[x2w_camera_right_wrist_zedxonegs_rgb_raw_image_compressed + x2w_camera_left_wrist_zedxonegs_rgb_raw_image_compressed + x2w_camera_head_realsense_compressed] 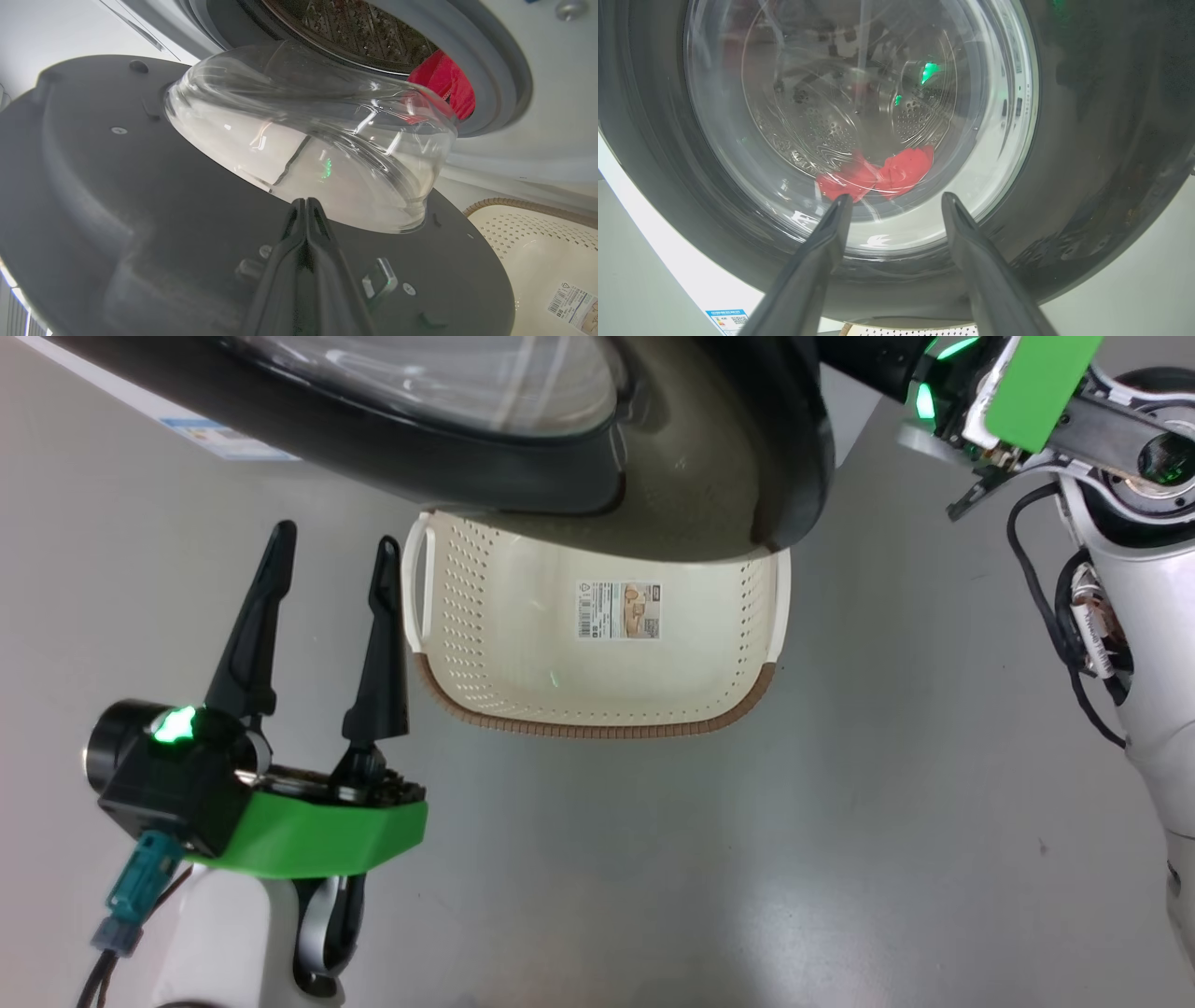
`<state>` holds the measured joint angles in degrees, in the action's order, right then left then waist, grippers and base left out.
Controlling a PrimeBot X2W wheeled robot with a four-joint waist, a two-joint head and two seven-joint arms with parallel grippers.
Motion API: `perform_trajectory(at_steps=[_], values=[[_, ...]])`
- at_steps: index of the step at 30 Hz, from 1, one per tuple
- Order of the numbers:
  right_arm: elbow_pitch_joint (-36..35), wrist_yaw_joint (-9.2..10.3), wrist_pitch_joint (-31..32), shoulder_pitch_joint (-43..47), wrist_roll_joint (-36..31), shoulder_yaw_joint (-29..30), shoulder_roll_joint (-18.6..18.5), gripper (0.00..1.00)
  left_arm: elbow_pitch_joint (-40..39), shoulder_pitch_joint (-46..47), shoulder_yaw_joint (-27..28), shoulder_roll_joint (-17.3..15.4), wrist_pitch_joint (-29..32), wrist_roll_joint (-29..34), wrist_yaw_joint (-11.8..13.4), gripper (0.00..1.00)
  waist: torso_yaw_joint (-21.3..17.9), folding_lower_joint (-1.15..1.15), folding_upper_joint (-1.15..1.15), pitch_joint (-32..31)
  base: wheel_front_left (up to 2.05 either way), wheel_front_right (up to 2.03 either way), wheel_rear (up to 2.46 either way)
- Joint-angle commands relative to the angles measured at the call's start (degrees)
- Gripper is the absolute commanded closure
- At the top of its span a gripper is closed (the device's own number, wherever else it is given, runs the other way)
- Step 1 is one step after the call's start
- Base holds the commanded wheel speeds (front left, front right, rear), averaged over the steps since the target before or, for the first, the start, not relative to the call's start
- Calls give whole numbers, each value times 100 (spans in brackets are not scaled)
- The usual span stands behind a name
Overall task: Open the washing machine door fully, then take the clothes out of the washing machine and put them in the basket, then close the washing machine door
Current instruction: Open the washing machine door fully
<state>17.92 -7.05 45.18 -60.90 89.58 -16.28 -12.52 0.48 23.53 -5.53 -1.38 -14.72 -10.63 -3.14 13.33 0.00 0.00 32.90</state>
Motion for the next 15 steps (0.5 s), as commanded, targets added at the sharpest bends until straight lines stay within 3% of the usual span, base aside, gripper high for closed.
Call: perform_trajectory(at_steps=[1,10,13,14,15], values=[[-161,-44,24,130,-16,-78,150,100,-105,-109,208,-150,-28,32,-26,0,-14,0,0,-94,0,0,0],[33,-44,-76,246,-42,-124,264,100,-77,-168,247,-150,-28,-28,-27,0,-109,0,0,-200,0,0,0],[14,-44,-474,215,-312,-115,269,100,-75,-156,239,-150,-28,-127,-18,0,-180,0,0,-152,0,0,0],[17,-44,-656,212,-385,-100,291,71,-62,-150,235,-150,-28,-195,-25,0,-210,0,0,-136,0,0,0],[38,-44,-1009,219,-530,-87,303,5,-23,-131,250,-150,-28,-308,-51,0,-274,0,0,-116,0,0,0]])
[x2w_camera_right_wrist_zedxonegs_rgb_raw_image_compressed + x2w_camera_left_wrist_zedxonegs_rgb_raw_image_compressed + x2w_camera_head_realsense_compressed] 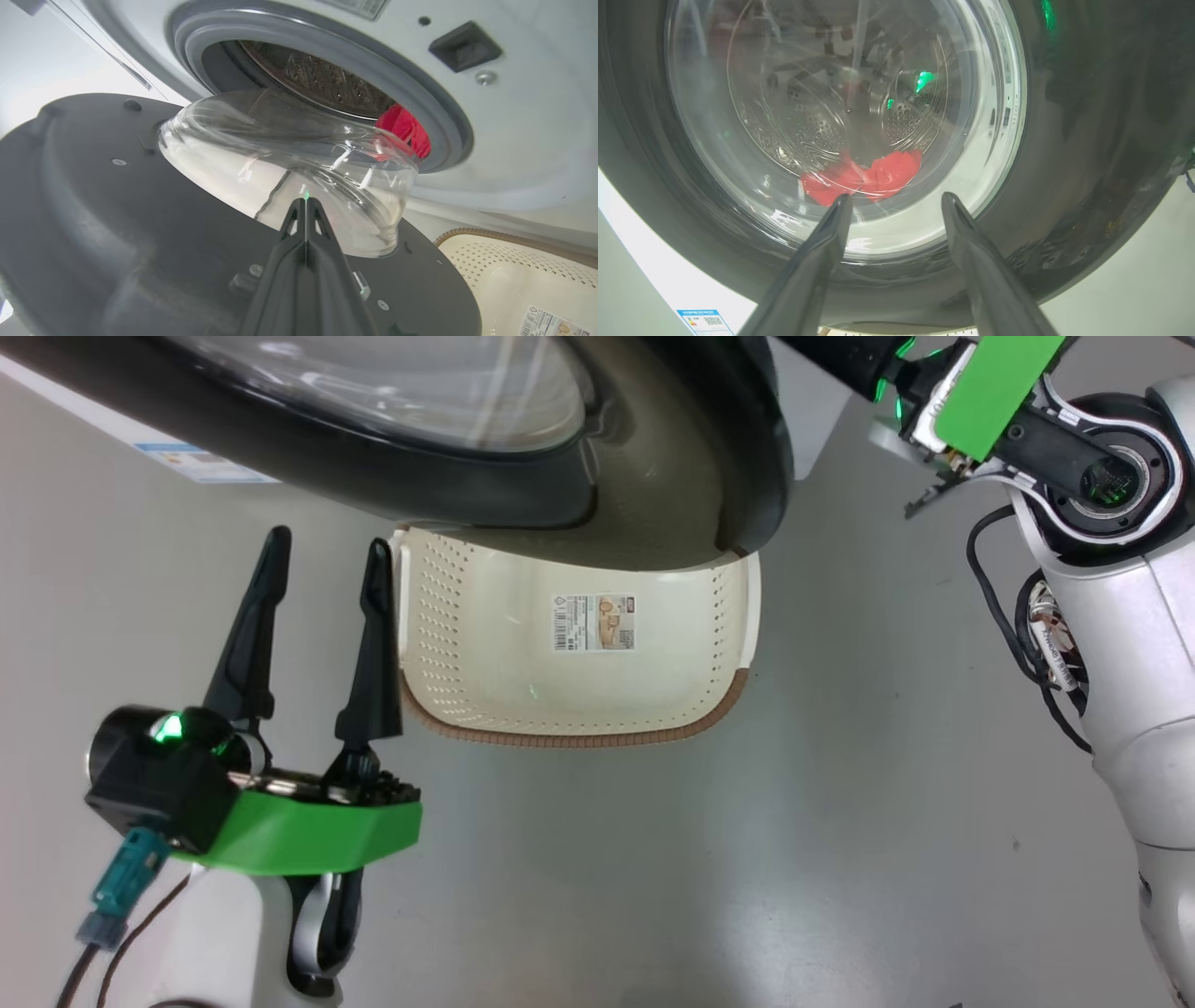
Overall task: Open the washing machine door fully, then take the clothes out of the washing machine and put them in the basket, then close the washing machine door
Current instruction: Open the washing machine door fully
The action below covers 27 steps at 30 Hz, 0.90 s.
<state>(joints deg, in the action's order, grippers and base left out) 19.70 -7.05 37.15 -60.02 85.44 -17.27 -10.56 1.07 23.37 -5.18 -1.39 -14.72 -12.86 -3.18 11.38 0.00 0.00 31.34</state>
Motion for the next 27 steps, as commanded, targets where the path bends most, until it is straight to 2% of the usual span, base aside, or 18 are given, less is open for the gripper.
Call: perform_trajectory(at_steps=[1,5,11,14,18,21,23,27], values=[[-145,-44,-373,136,-198,-8,94,0,-61,-105,231,-149,-28,-106,-55,0,-112,0,0,48,0,0,0],[-209,-44,-918,186,-394,-56,27,0,-10,-85,286,-149,-28,-110,-66,0,-211,0,0,52,0,0,0],[-546,-44,-2367,510,-1011,-434,-398,0,110,-71,373,-149,-28,-52,-130,0,-393,0,0,-30,0,0,0],[-655,-44,-3330,761,-1529,-861,-769,0,144,-111,415,-149,-28,-15,-143,0,-474,0,0,-127,0,0,0],[-399,-44,-4705,1074,-2297,-1466,-1211,0,185,-203,489,-149,-28,23,-159,0,-588,0,0,-278,0,0,0],[-107,-44,-5161,1270,-2949,-1700,-1371,0,201,-279,545,-149,-28,47,-181,0,-671,0,0,-370,0,0,0],[-45,-44,-5206,1420,-3513,-1549,-1367,0,204,-320,575,-149,-28,75,-202,0,-715,0,0,-399,0,0,0],[-528,-44,-5212,2057,-4765,-457,-934,0,191,-388,697,-149,-28,110,-237,0,-827,0,0,-445,0,0,0]])
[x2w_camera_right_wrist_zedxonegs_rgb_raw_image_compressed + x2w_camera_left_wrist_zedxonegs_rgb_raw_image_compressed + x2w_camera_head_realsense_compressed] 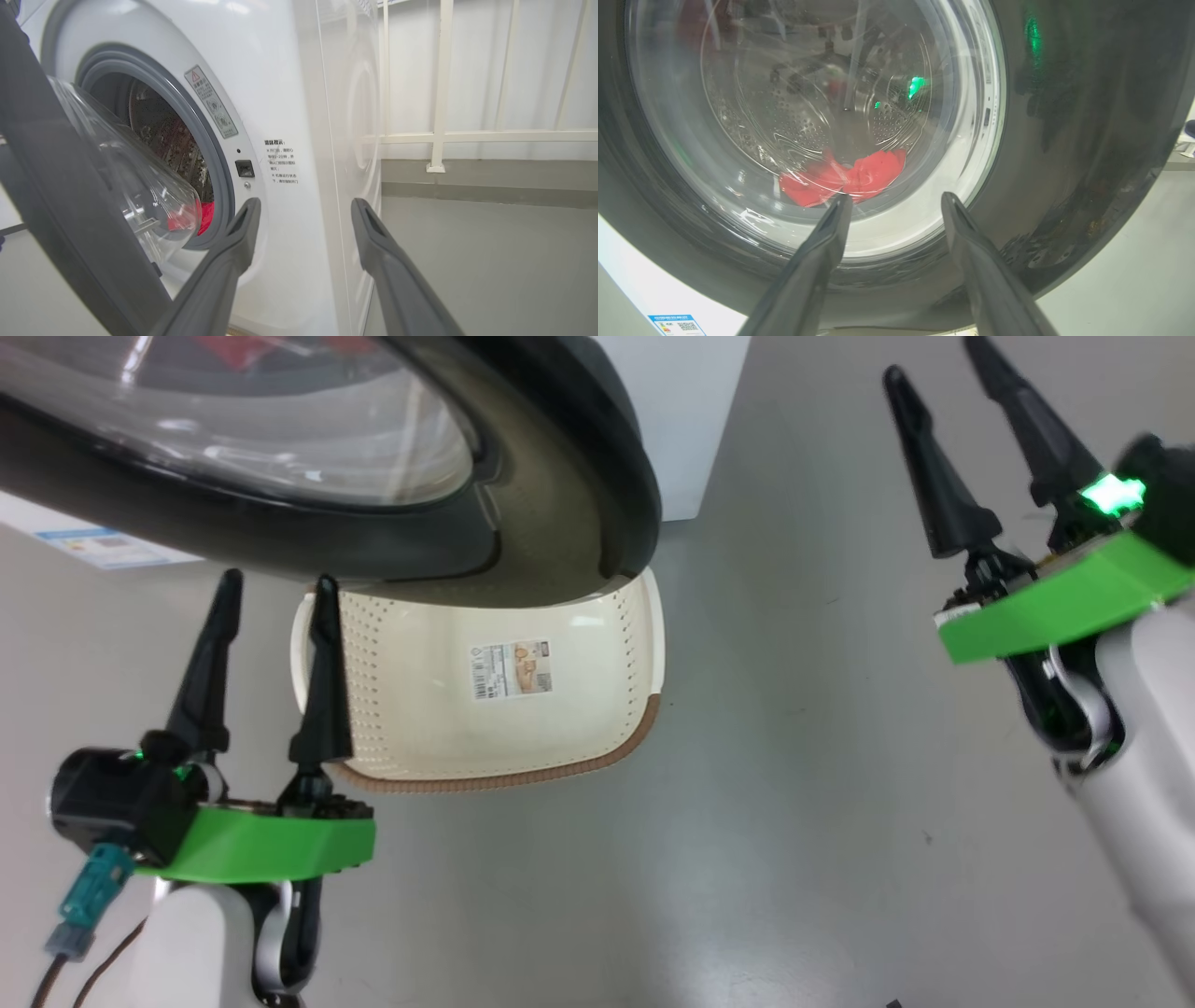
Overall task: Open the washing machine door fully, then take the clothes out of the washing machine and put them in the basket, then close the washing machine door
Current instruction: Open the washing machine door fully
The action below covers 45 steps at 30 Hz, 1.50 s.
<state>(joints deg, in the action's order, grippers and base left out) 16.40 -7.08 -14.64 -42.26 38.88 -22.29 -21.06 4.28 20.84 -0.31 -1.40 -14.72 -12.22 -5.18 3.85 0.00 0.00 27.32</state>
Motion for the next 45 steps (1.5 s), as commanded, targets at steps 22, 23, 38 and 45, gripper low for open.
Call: perform_trajectory(at_steps=[22,23,38,45], values=[[-1907,-41,-35,2615,-2179,1873,1514,0,-416,-415,329,-148,-28,155,-46,0,-219,0,0,-215,0,0,0],[-1913,-41,-35,2653,-2192,1880,1520,0,-421,-422,330,-148,-28,158,-47,0,-220,0,0,-223,0,0,0],[-1933,-41,-36,2700,-2278,1841,1478,0,-483,-402,325,-148,-28,177,-43,0,-220,0,0,-156,0,0,0],[-1939,-41,-36,2633,-2324,1806,1463,0,-498,-351,340,-148,-28,200,-39,0,-199,0,0,-98,0,0,0]])
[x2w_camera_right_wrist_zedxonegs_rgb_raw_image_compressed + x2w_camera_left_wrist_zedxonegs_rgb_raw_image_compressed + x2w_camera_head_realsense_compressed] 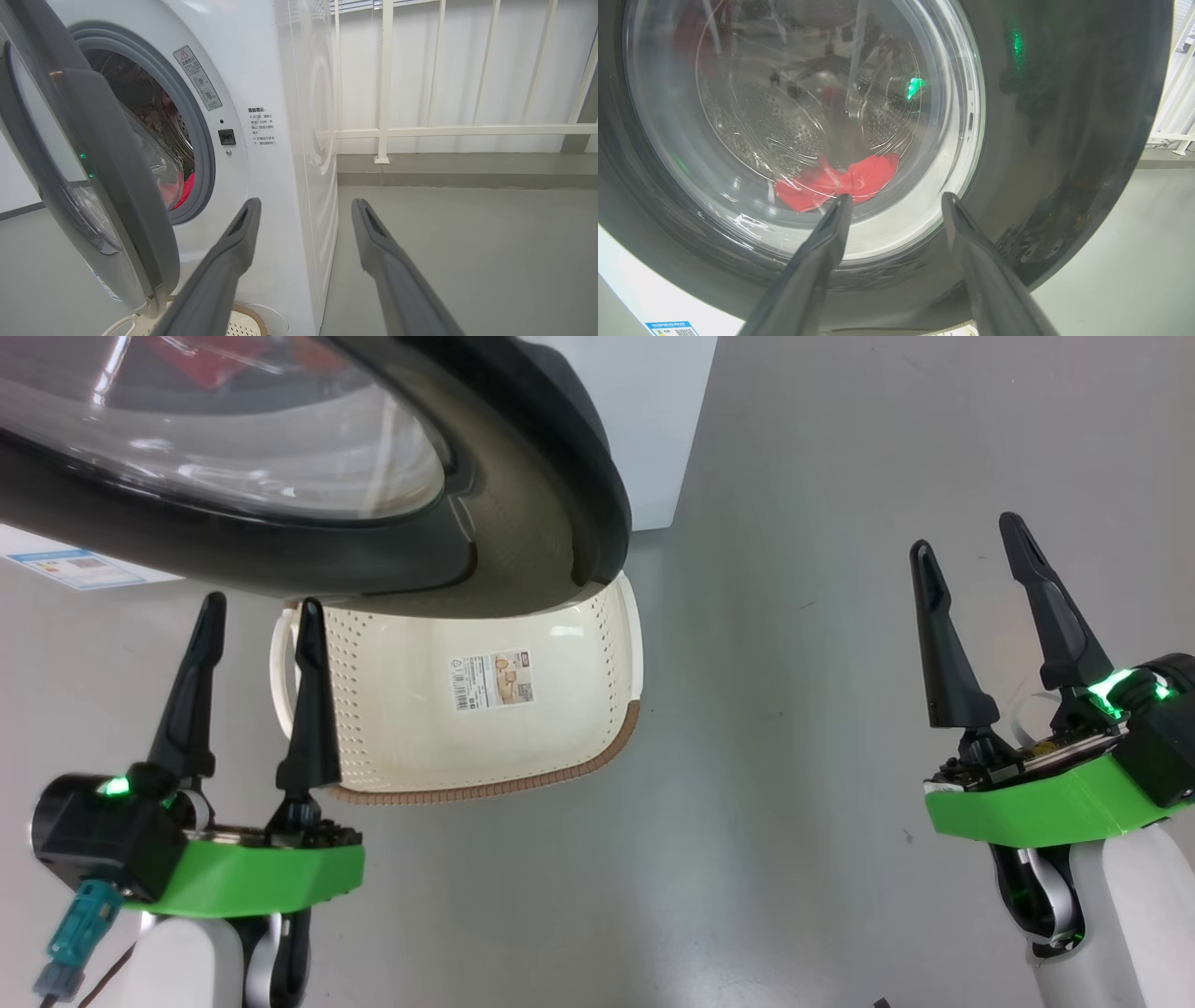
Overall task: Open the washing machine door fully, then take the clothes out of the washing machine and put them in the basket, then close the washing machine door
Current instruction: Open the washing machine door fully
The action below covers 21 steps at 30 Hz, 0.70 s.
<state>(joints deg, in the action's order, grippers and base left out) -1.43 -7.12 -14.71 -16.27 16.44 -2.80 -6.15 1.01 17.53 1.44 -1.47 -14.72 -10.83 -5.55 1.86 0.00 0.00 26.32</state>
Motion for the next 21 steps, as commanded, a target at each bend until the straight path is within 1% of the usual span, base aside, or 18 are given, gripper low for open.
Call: perform_trajectory(at_steps=[1,10,11,12,13,16,19,20,21], values=[[-144,-36,-29,21,-80,-154,-32,0,-170,-15,163,-141,-28,65,-3,0,-1,0,0,10,0,0,0],[-139,-36,-29,-54,-62,-214,-33,0,-201,-9,106,-141,-28,79,38,0,22,0,0,41,0,0,0],[-147,-36,-29,-57,-48,-244,-42,65,-202,-9,93,-141,-28,68,48,0,37,0,0,37,0,0,0],[-131,-36,-29,-54,-31,-282,-59,96,-201,-12,84,-141,-28,64,51,0,47,0,0,31,0,0,0],[-94,-36,-29,-57,5,-330,-74,100,-199,-16,72,-141,-28,59,53,0,58,0,0,25,0,0,0],[-39,-36,-29,-124,176,-428,-84,100,-199,-20,53,-141,-28,50,59,0,78,0,0,19,0,0,0],[271,-36,-29,-428,1112,-656,-29,100,-216,-36,33,-141,-28,38,67,0,122,0,0,19,0,0,0],[271,-36,-29,-428,1112,-656,-29,100,-216,-36,33,-141,-28,38,67,0,122,0,0,19,0,0,0],[427,-36,-29,-564,1506,-773,-28,100,-230,-49,34,-141,-28,39,70,0,134,0,0,27,0,0,0]])
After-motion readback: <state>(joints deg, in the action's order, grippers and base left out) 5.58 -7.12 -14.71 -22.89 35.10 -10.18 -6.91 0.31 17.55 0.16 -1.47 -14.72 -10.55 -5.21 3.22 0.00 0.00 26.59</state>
